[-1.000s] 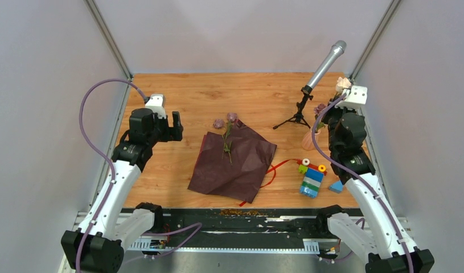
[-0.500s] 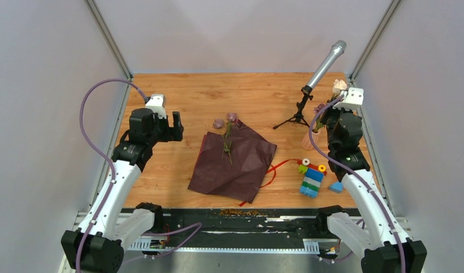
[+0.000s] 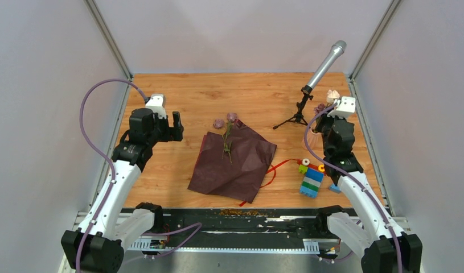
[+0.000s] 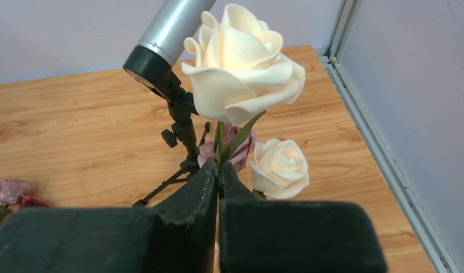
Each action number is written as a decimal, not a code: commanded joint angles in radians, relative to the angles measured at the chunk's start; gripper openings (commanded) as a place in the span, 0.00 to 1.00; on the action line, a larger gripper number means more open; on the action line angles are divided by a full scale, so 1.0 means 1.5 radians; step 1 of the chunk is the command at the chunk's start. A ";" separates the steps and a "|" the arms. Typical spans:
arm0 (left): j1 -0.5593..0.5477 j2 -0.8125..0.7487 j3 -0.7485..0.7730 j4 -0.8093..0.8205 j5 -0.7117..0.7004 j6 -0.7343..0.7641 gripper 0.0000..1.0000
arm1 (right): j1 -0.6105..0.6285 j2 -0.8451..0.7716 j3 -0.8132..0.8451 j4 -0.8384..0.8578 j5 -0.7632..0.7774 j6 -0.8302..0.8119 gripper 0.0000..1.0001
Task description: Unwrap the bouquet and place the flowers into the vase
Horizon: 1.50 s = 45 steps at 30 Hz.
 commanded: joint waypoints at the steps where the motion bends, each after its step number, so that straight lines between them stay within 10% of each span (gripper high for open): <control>1: -0.003 -0.008 -0.004 0.016 -0.006 0.010 1.00 | -0.004 0.002 -0.021 0.039 0.018 0.021 0.00; 18: -0.003 -0.007 -0.006 0.011 0.005 0.004 1.00 | -0.004 0.046 -0.061 0.014 0.043 0.069 0.03; 39: -0.003 -0.004 -0.010 0.014 0.041 0.002 1.00 | -0.005 -0.057 -0.017 -0.158 0.036 0.074 0.80; 45: -0.003 0.000 -0.010 0.013 0.053 0.004 0.99 | -0.004 -0.124 0.015 -0.230 0.017 0.088 0.89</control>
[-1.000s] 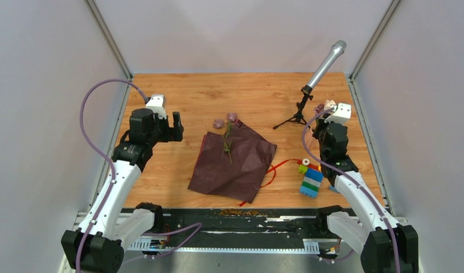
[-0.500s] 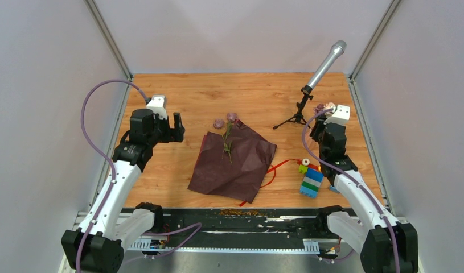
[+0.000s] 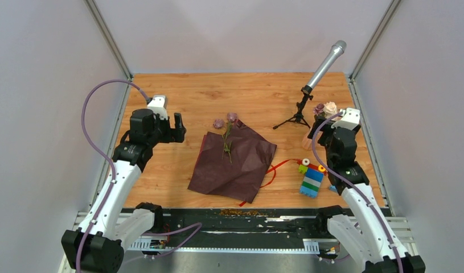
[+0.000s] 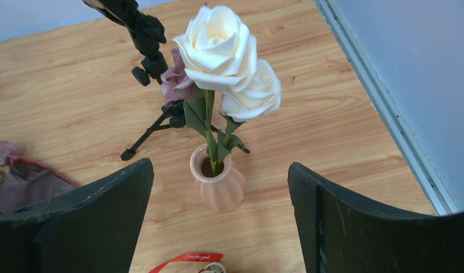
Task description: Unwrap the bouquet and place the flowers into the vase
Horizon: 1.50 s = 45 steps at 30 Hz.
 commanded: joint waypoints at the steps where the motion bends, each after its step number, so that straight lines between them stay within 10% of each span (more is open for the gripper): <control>1: -0.004 0.002 -0.004 0.014 0.018 0.003 0.98 | -0.002 -0.052 0.055 -0.057 -0.019 0.014 0.90; 24: -0.296 0.204 -0.094 0.295 -0.072 -0.386 0.75 | -0.001 0.032 0.280 -0.223 -0.321 0.061 0.76; 45: -0.382 0.487 0.057 0.256 -0.184 -0.428 0.52 | -0.001 0.036 0.250 -0.224 -0.374 0.045 0.76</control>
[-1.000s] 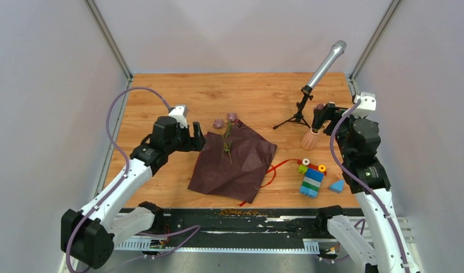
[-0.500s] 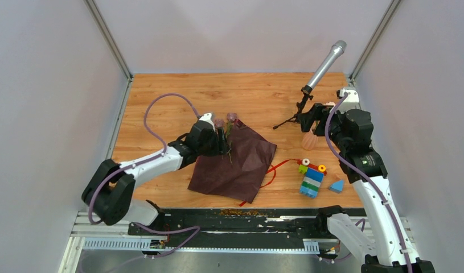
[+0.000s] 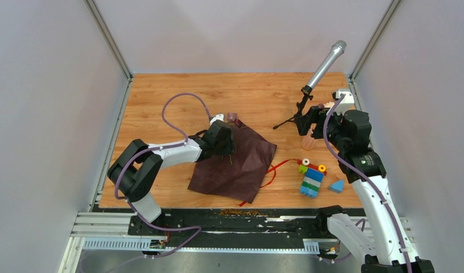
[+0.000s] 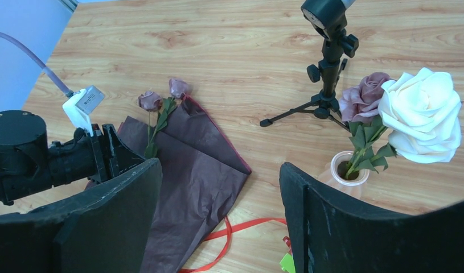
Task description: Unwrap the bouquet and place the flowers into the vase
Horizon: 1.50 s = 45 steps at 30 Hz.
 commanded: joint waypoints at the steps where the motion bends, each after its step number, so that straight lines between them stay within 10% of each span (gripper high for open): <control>1: -0.010 0.007 0.033 -0.016 -0.056 -0.006 0.52 | 0.000 0.001 -0.004 0.014 -0.018 -0.002 0.76; 16: -0.011 0.042 0.046 -0.039 -0.062 0.008 0.46 | 0.000 0.030 -0.004 0.031 -0.045 0.009 0.75; 38: -0.011 0.012 0.002 0.009 -0.052 -0.036 0.00 | 0.000 0.026 -0.017 0.033 -0.058 0.020 0.75; 45: -0.011 -0.075 -0.051 0.102 -0.047 -0.044 0.00 | -0.001 0.024 -0.015 0.034 -0.070 0.021 0.75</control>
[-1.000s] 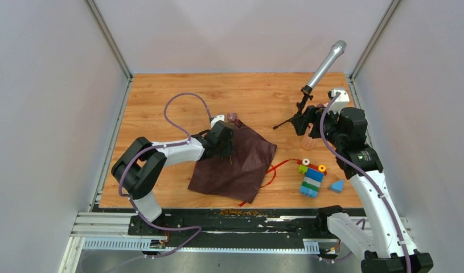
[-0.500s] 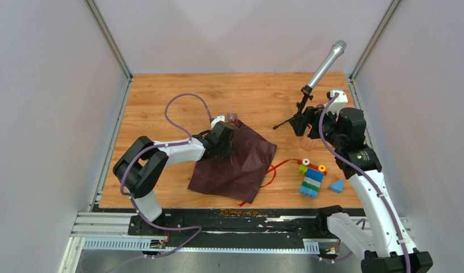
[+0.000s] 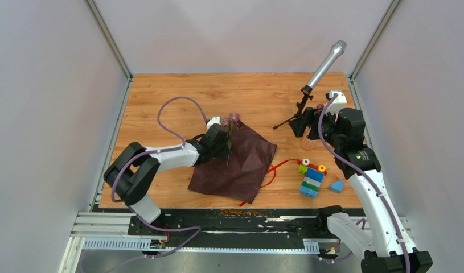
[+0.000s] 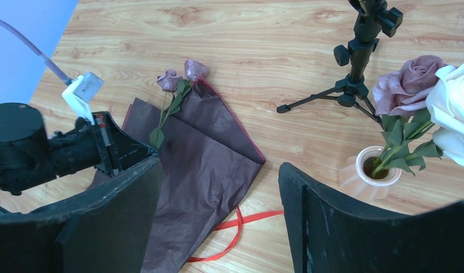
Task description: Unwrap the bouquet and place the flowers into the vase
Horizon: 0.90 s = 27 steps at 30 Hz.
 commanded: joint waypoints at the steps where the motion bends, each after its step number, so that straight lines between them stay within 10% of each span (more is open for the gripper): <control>1: -0.004 -0.098 -0.035 0.113 -0.005 -0.013 0.00 | 0.000 -0.006 0.002 0.026 -0.022 0.010 0.76; 13: -0.005 -0.309 -0.124 0.206 0.036 0.087 0.00 | 0.000 -0.013 -0.014 0.114 -0.158 0.048 0.80; 27: -0.004 -0.445 -0.150 0.387 0.377 0.106 0.00 | 0.058 0.038 -0.040 0.416 -0.393 0.272 0.84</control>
